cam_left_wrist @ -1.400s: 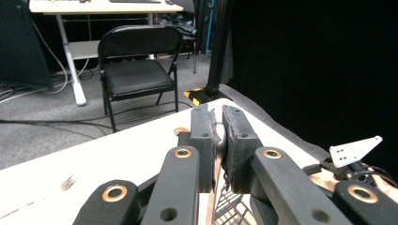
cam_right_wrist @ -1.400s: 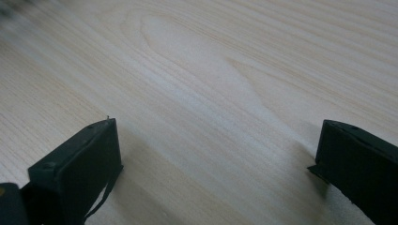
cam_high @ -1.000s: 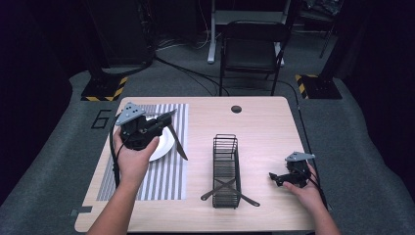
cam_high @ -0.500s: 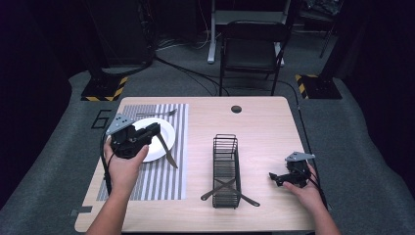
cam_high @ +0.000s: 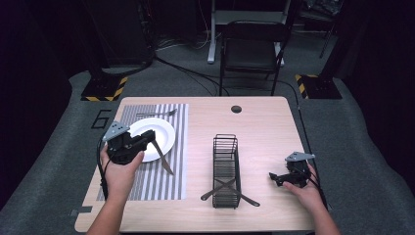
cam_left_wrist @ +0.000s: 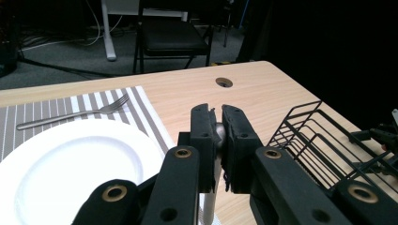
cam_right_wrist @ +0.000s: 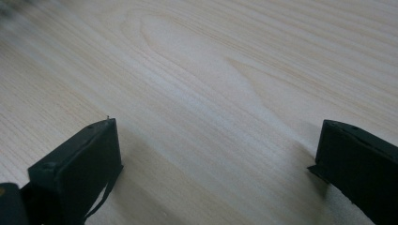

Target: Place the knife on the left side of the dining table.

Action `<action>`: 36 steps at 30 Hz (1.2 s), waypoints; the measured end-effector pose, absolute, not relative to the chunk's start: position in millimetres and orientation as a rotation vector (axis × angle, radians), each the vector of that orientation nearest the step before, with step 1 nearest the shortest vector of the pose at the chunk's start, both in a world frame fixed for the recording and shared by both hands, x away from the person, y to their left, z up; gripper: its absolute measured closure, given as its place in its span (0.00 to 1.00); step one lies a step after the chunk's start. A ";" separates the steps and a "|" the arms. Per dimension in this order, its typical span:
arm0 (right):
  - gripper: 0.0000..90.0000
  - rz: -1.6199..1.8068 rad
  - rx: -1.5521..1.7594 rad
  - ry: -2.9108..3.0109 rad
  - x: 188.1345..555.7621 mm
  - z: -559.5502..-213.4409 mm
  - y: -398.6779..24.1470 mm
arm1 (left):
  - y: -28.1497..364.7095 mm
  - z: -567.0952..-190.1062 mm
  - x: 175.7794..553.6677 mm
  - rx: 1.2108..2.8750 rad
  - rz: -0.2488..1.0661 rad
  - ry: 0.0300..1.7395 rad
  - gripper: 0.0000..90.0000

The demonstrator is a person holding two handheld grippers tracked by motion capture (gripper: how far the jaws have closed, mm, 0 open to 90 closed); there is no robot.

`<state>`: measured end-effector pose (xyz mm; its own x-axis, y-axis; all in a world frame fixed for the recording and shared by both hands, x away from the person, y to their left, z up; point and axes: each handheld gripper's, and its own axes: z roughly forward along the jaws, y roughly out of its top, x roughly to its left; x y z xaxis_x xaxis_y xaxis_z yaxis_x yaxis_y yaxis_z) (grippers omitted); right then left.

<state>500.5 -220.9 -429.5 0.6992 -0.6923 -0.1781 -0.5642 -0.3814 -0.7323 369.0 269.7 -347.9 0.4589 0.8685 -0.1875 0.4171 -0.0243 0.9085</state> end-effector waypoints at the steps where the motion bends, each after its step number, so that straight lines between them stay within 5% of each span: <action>1: 0.00 -0.199 -2.087 0.957 500.5 -429.5 -220.8 | 270.5 -350.9 369.1 1.632 0.521 1.138 0.93; 36: 0.00 -0.194 -2.084 0.960 500.6 -429.5 -221.2 | 344.3 -391.9 357.6 1.482 0.514 1.269 0.89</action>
<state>500.6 -221.2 -429.5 0.6980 -0.6924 -0.1827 -0.5668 -0.3782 -0.7319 357.6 344.3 -391.9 0.3408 0.8914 -0.2989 0.4319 0.1339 0.8919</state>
